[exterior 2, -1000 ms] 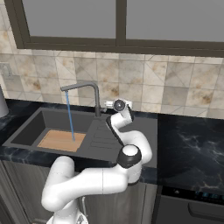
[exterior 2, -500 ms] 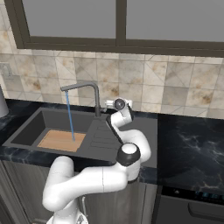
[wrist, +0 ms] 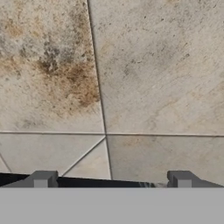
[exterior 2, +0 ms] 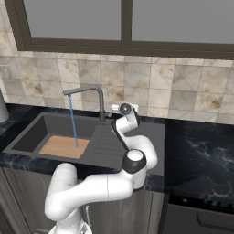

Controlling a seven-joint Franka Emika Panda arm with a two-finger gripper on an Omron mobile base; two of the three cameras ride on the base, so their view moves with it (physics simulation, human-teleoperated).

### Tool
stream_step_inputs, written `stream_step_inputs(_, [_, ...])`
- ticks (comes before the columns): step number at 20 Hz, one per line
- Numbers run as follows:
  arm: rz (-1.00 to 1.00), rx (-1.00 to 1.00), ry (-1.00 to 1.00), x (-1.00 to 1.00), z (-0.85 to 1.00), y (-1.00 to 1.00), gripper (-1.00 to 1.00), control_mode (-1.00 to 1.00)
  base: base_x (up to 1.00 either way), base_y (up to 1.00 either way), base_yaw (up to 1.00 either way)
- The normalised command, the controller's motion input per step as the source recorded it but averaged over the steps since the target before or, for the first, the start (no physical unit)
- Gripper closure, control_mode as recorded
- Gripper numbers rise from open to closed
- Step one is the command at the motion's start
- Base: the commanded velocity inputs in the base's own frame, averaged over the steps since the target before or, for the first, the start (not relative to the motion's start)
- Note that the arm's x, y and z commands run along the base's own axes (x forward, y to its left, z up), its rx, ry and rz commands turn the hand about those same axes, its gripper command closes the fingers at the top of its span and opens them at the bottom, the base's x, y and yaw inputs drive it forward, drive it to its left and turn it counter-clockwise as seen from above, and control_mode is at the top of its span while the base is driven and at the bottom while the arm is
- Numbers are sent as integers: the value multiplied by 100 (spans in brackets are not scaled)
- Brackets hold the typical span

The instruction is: Turn on the sink faucet with hot water and rinse the cutting board for ten seconds, then turn off the faucet. Push the cutting board to reach the water if necessary.

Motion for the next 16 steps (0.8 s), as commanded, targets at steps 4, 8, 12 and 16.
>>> stream_step_inputs(4, [0, 0, 0, 0, -8, -7, -100, -100, 0, 0, 0])
stream_step_inputs(8, [0, 0, 0, 0, -2, -3, -100, -100, 0, 0, 0])
stream_step_inputs(12, [0, 0, 0, 0, -1, -1, -100, -100, 0, 0, 0])
stream_step_inputs(16, [0, 0, 0, 0, -2, 0, -100, -100, 0, 0, 0])
